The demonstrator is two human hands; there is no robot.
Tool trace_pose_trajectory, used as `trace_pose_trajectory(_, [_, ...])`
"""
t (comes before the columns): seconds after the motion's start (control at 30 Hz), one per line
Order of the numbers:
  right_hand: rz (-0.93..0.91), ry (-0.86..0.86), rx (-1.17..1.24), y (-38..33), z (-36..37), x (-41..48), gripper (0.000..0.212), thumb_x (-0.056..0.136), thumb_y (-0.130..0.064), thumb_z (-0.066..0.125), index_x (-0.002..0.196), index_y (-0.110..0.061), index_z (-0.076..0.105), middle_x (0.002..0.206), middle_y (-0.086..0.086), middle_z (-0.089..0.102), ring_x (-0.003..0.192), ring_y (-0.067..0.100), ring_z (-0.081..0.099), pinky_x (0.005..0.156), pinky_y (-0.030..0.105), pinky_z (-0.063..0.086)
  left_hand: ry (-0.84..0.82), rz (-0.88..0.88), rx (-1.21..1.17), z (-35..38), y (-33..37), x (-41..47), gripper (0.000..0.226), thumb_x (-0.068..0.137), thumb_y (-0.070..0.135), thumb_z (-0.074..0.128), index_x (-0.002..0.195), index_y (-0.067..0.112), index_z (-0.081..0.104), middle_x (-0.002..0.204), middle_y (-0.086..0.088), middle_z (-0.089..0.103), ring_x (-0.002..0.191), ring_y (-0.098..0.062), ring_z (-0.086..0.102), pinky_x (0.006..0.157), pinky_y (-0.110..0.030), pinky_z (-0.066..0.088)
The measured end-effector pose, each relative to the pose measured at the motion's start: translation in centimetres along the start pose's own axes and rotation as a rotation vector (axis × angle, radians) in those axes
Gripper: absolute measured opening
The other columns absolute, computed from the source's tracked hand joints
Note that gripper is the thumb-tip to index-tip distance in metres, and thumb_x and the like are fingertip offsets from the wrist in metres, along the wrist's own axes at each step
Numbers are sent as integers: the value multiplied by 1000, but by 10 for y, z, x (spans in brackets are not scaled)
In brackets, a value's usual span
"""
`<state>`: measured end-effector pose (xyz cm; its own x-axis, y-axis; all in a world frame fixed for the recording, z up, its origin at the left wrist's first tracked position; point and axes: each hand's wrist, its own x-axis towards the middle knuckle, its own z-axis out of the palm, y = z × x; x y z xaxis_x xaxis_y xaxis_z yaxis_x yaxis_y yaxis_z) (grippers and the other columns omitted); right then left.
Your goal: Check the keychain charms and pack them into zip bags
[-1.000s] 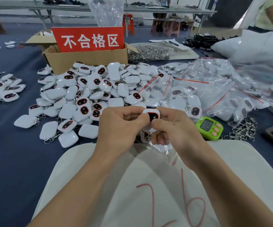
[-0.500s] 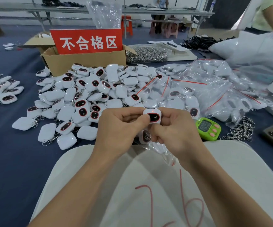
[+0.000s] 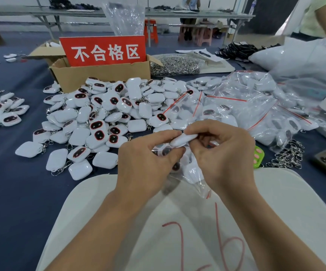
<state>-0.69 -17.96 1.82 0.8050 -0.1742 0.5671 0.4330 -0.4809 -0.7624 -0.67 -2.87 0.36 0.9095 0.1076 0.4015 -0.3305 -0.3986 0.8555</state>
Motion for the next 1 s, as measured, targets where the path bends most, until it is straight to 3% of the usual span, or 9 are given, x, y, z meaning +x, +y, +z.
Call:
trace_pose_trajectory(0.13, [0,0,9,-1,0,0,48,77,5,75,77,-43,71,78,-10,72,68,15,64,66,16,51,2,21,51,1,0,-3,46,71,35,78,112,53,68,92,33,73,89,8,68,79,-8,49])
trace_pose_trajectory(0.27, [27,-97,25,3,-3,3,41,78,4,76,82,-36,76,70,-9,68,63,9,59,62,18,48,-47,34,56,-1,-4,-2,26,80,38,76,105,45,77,88,27,75,86,4,70,76,-14,52])
trace_pose_trajectory(0.4, [-39,-144,-114,1,-3,3,34,82,-14,79,105,-40,77,84,-27,62,87,-4,63,81,7,47,-173,-220,-327,0,-1,5,18,84,30,71,99,31,81,81,-5,79,78,-30,76,77,-45,63])
trace_pose_trajectory(0.43, [-60,-153,-112,-2,-3,2,38,81,-17,76,108,-44,76,88,-31,64,92,-7,62,85,6,46,-192,-284,-415,-1,0,7,21,86,25,69,103,27,81,82,-12,78,74,-32,76,74,-46,64])
trace_pose_trajectory(0.53, [-16,-212,-32,-6,-2,3,43,75,-26,70,94,-64,69,87,-39,67,93,-1,67,85,13,51,-226,-357,-571,-5,0,11,21,99,13,61,111,13,78,78,-21,73,59,-29,67,57,-34,58])
trace_pose_trajectory(0.67, [58,-246,83,-2,-1,5,11,87,-34,71,92,-38,80,78,-17,76,78,8,72,79,35,59,-186,-292,-565,-7,2,11,18,96,20,66,105,11,78,73,-13,72,57,-24,66,55,-23,53])
trace_pose_trajectory(0.73, [97,-239,136,0,-1,6,10,90,-33,68,89,-33,78,67,-13,71,64,10,65,65,32,55,-201,-241,-519,-6,3,10,14,97,13,66,95,13,80,68,-11,72,55,-20,65,54,-21,52])
trace_pose_trajectory(0.83, [144,-250,167,4,-1,7,21,94,-24,66,75,-25,75,55,-13,53,55,6,46,55,22,41,-212,-237,-516,-6,3,9,31,98,8,64,73,19,79,57,-9,66,46,-17,58,50,-20,51])
trace_pose_trajectory(1.0, [208,-248,237,3,-1,8,16,90,-21,72,78,-28,80,64,-11,69,60,6,58,60,24,49,-203,-198,-532,-6,2,8,34,99,7,63,74,22,81,55,-9,65,44,-17,55,49,-21,50])
